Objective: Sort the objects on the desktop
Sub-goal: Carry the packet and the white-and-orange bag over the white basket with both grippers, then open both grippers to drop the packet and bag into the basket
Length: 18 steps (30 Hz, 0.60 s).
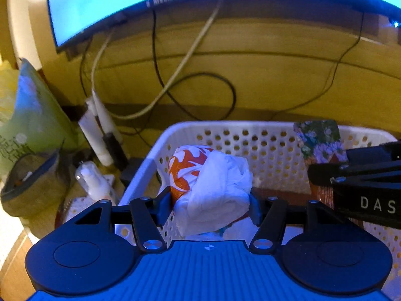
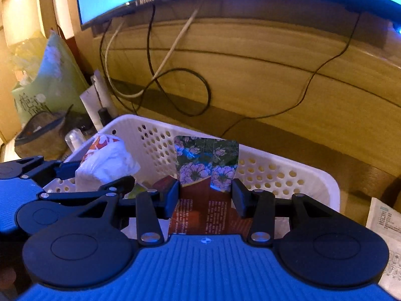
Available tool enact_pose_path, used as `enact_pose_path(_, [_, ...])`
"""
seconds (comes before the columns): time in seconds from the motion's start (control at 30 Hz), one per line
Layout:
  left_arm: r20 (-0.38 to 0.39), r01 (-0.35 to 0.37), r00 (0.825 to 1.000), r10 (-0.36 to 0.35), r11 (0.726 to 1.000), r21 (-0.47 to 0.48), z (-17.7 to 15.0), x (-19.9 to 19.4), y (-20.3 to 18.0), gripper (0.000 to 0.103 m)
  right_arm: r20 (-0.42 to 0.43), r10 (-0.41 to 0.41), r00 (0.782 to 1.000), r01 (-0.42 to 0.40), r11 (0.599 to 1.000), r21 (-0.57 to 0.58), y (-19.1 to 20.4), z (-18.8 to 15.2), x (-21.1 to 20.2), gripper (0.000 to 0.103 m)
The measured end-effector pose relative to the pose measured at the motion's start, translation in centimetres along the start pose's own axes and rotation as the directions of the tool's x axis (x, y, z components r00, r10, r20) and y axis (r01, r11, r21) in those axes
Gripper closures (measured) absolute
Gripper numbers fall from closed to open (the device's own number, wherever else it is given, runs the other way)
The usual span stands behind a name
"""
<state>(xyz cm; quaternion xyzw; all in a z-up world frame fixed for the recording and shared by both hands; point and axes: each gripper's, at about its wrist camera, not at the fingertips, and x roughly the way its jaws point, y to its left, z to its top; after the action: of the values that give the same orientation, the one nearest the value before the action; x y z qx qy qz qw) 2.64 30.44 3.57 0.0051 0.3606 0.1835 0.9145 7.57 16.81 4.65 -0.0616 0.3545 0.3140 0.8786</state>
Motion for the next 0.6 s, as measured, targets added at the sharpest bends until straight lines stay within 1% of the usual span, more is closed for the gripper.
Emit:
enact_pose_path(0.17, [-0.058,0.023,0.998,-0.022,0.999,0.029,-0.1,0.9,0.3,0.04,-0.062,-0.023,0.998,0.025,0.999,0.032,0.3,0.5,1.8,0.052])
enact_pose_path(0.3, [-0.118,0.048,0.992,-0.043,0.998,0.04,-0.3,2.0,0.5,0.039,-0.109,-0.042,0.993,0.044,0.999,0.02,1.0,0.5,3.0,0.052])
enact_pose_path(0.37, [-0.122,0.046,0.992,-0.038,0.997,0.058,-0.4,2.2,0.4,0.038,-0.139,-0.055,0.989,0.058,0.998,0.017,1.2,0.4,3.6,0.051])
enact_pose_path(0.43, [-0.137,0.06,0.989,-0.05,0.996,0.07,-0.2,2.4,0.3,0.037,-0.153,-0.051,0.987,0.058,0.997,0.041,1.1,0.7,4.0,0.05])
enact_pose_path(0.47, [-0.141,0.066,0.988,-0.055,0.995,0.071,-0.2,2.4,0.3,0.035,-0.16,-0.049,0.986,0.058,0.997,0.05,1.0,0.8,4.1,0.046])
enact_pose_path(0.5, [-0.147,0.072,0.987,-0.06,0.995,0.074,-0.1,2.5,0.2,0.031,-0.166,-0.054,0.985,0.064,0.997,0.052,1.1,0.8,4.2,0.038])
enact_pose_path(0.6, [-0.184,0.08,0.981,-0.059,0.99,0.113,0.0,2.8,-0.2,0.028,-0.199,-0.067,0.978,0.078,0.996,0.047,1.3,0.9,4.7,0.025])
